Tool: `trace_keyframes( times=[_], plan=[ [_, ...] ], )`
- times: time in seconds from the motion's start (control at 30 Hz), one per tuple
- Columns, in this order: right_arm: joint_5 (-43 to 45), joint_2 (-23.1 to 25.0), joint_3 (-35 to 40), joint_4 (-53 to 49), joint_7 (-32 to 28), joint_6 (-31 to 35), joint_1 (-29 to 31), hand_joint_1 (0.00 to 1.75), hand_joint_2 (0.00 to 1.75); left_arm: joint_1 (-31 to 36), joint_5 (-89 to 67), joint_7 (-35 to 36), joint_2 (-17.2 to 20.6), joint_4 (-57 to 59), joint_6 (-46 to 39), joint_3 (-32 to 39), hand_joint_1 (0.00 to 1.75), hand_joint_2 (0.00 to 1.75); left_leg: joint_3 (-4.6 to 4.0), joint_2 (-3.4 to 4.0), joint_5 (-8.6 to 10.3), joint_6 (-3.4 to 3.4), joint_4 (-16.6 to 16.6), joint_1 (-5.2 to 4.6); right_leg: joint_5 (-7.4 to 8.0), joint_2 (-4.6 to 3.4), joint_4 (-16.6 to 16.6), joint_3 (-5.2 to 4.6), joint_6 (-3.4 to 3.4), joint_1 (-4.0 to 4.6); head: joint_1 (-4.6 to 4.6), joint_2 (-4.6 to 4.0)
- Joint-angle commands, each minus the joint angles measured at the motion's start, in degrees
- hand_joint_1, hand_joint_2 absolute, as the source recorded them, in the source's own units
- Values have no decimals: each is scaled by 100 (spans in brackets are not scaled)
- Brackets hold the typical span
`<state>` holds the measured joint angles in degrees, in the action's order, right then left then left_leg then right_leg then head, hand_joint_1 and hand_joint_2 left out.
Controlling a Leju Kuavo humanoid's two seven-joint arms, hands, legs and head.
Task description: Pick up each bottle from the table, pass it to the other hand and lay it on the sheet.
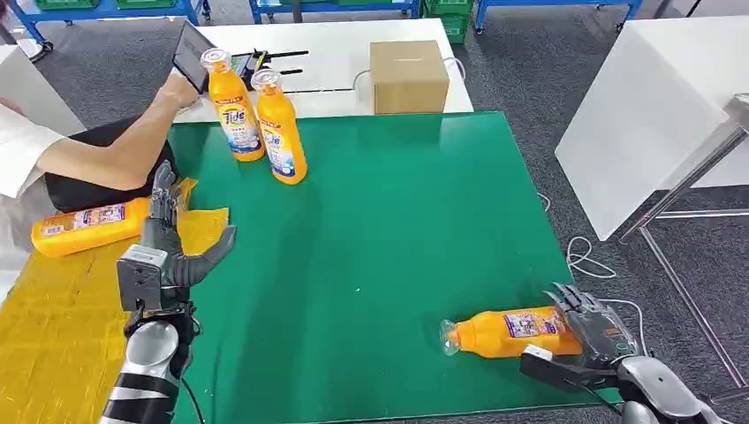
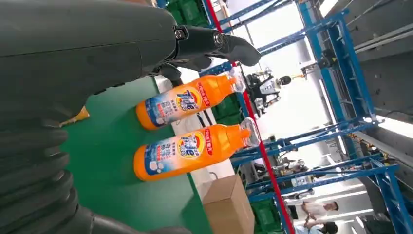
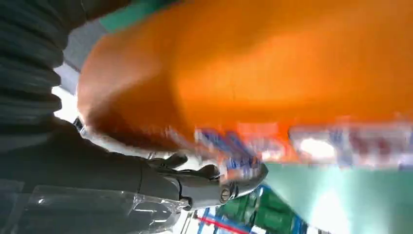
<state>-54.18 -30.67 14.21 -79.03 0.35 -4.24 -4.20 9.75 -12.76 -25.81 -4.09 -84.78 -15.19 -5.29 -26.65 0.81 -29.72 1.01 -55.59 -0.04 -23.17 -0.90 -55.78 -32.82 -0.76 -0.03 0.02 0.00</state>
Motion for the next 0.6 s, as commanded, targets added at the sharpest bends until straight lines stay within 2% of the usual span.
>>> trace_keyframes(
  times=[0.03, 0.3, 0.37, 0.4, 0.43, 0.47, 0.5, 0.6],
  plan=[
    [495, -394, 788, 615, -170, -394, 47, 175, 175, 384, 132, -67, -33, 776, -13, -181, 0, 175, -1, -33, 10, -3, 5, 7, 9, 34, 18, 15, -7, 7, 0, 0],
    [660, -467, 840, 563, -151, -405, 41, 175, 175, 378, 190, -92, -24, 785, -26, -183, 0, 175, 19, -37, 4, -4, 8, 7, 2, 34, 18, 35, -8, 8, 0, 0],
    [921, -643, 864, 386, -235, -399, -60, 175, 175, 405, 238, -128, -18, 817, -15, -205, 0, 175, 19, -29, 3, 0, 3, 3, 0, 27, 10, 30, -8, 4, 0, 0],
    [932, -598, 812, 361, -228, -278, -71, 175, 175, 391, 242, -132, -19, 793, -13, -208, 0, 175, 13, -47, 5, -2, 5, 7, 1, 45, 17, 31, -10, 8, -2, 0],
    [813, -424, 748, 347, -263, 4, -72, 175, 175, 303, 271, -138, -21, 679, 4, -190, 0, 175, 14, -38, 4, -1, 3, 5, 1, 35, 12, 26, -9, 6, 0, 0],
    [593, 116, 455, 306, -450, 751, -64, 175, 175, 108, 426, -81, -13, 445, 188, -131, 0, 175, 18, -28, 3, -1, 4, 5, 2, 25, 13, 26, -7, 7, 0, 0],
    [389, 400, 530, 276, -300, 728, 26, 175, 175, -50, 434, -64, 2, 257, 239, -92, 0, 175, 17, -33, 5, -3, 10, 8, 5, 30, 21, 30, -8, 9, 0, 0],
    [438, 1329, 252, 61, -611, 1376, 147, 175, 175, -628, 626, 47, 109, -295, 826, 29, 0, 175, 23, -10, 8, -10, 34, 22, 17, 8, 47, 40, -5, 20, 2, 0]
  ],
)
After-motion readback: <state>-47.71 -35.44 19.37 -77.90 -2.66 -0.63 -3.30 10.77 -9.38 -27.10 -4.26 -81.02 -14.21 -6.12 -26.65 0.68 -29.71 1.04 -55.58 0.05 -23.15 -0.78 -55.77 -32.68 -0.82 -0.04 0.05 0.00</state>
